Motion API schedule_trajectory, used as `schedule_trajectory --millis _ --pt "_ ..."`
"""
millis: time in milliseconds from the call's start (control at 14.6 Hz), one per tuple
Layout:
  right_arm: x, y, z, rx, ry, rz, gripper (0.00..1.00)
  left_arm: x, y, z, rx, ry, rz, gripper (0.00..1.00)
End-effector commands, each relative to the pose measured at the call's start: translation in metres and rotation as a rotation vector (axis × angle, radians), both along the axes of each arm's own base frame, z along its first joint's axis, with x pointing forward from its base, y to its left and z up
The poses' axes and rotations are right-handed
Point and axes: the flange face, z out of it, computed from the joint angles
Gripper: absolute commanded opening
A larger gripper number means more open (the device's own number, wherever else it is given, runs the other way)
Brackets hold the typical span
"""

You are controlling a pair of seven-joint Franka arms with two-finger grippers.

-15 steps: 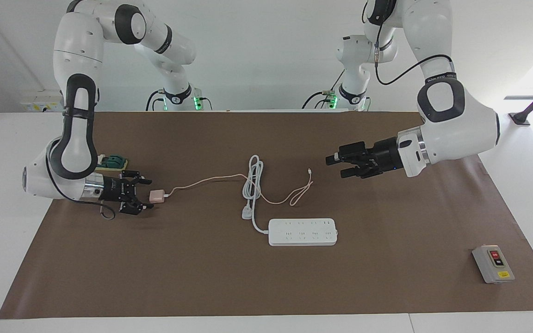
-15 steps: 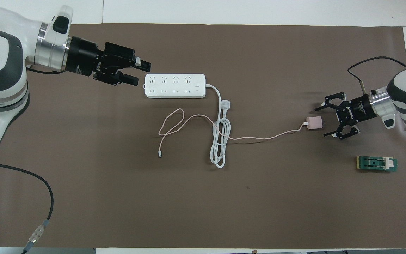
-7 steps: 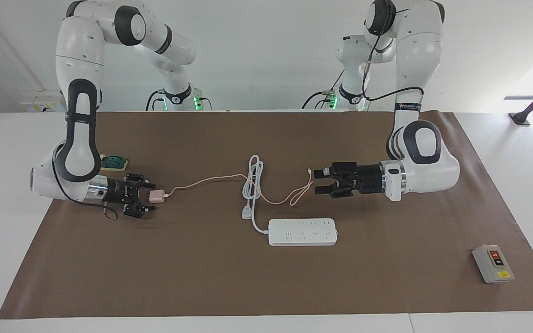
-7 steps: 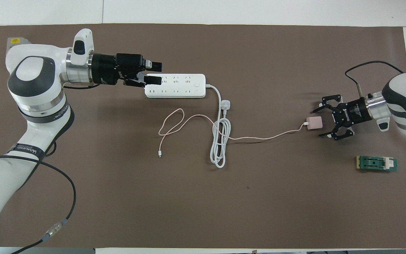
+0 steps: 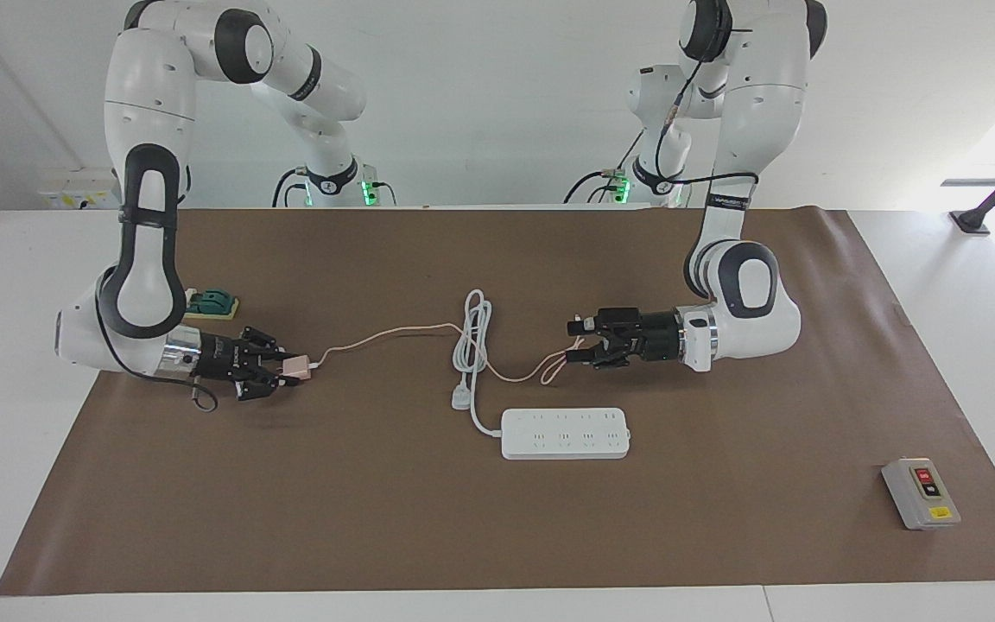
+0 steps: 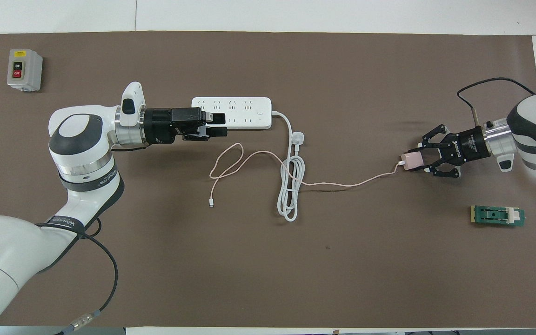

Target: Plug charger into power strip

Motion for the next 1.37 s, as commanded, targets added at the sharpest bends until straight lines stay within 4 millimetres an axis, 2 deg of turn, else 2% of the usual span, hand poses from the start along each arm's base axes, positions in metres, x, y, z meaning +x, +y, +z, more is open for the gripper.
schedule_trajectory --millis 0,68,274,410,479,684,889,957,1094,1231,1299 --pt "0.005 0.01 0.007 0.01 -0.028 -0.003 0.0 -0.022 0.002 -0.004 -0.023 -0.027 0.036 1.0" --pt "0.014 0.013 0.024 -0.002 -0.026 -0.023 0.0 -0.023 0.002 -0.006 -0.022 -0.029 0.034 1.0" --pt "0.045 0.064 0.082 -0.034 -0.013 -0.026 0.0 -0.026 -0.006 -0.009 -0.056 -0.014 0.03 1.0" --pt "0.06 0.108 0.116 -0.052 -0.026 -0.013 0.0 -0.028 -0.012 -0.01 -0.065 -0.009 0.02 1.0" --pt "0.064 0.137 0.131 -0.048 -0.038 0.001 0.0 -0.029 -0.014 -0.009 -0.075 -0.01 0.011 1.0" --pt "0.076 0.215 0.165 -0.014 -0.053 -0.013 0.0 -0.031 -0.019 -0.013 -0.077 -0.017 0.001 1.0" --pt "0.075 0.299 0.18 -0.024 -0.062 -0.041 0.0 -0.03 -0.019 -0.014 -0.084 -0.013 0.013 1.0" --pt "0.07 0.331 0.181 -0.035 -0.071 -0.051 0.0 -0.03 -0.019 -0.013 -0.084 -0.015 0.016 1.0" --pt "0.06 0.382 0.183 -0.049 -0.099 -0.063 0.0 -0.03 -0.019 -0.013 -0.083 -0.015 0.017 1.0" --pt "0.048 0.413 0.184 -0.05 -0.107 -0.047 0.0 -0.029 -0.018 -0.013 -0.084 -0.016 0.018 1.0" --pt "0.045 0.422 0.185 -0.051 -0.106 -0.053 0.0 -0.029 -0.017 -0.012 -0.084 -0.016 0.021 1.0"
